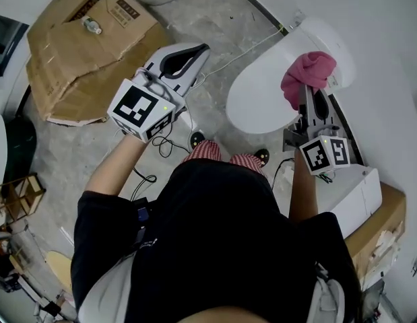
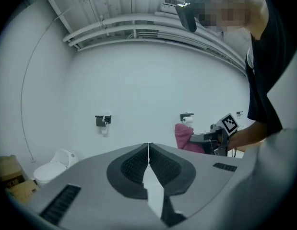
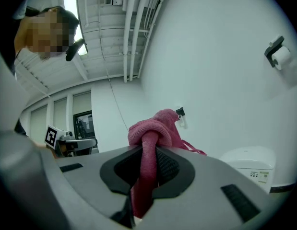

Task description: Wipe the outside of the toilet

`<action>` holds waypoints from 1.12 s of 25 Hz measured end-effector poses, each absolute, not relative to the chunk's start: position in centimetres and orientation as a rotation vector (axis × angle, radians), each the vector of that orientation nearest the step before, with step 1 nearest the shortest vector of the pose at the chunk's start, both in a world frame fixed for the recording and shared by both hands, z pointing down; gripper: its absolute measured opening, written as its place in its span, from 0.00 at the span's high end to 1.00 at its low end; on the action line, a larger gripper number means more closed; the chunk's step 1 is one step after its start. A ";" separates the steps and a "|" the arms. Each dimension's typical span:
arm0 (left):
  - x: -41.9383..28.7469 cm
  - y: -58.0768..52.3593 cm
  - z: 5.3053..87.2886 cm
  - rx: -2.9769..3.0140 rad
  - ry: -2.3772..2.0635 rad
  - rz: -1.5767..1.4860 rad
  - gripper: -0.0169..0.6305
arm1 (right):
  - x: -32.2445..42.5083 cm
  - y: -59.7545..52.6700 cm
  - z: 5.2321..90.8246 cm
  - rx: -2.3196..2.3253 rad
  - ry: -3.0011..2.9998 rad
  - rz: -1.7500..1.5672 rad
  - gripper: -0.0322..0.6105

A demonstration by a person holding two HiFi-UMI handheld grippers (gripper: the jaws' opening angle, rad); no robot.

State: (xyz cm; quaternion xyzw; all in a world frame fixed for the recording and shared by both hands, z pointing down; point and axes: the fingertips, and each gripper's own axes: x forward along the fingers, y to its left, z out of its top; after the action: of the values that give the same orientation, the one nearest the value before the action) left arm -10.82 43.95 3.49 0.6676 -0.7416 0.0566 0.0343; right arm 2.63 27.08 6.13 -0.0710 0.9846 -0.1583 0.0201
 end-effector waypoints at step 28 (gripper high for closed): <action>-27.5 35.9 4.0 2.144 -2.233 0.077 0.96 | -9.6 21.1 7.0 -0.553 2.984 -0.442 0.86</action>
State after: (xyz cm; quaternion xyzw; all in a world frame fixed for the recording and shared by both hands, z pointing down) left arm -27.46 35.86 4.03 0.6923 -0.7209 0.0250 0.0225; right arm -9.61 21.08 6.98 -0.1802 0.9723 -0.1439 0.0376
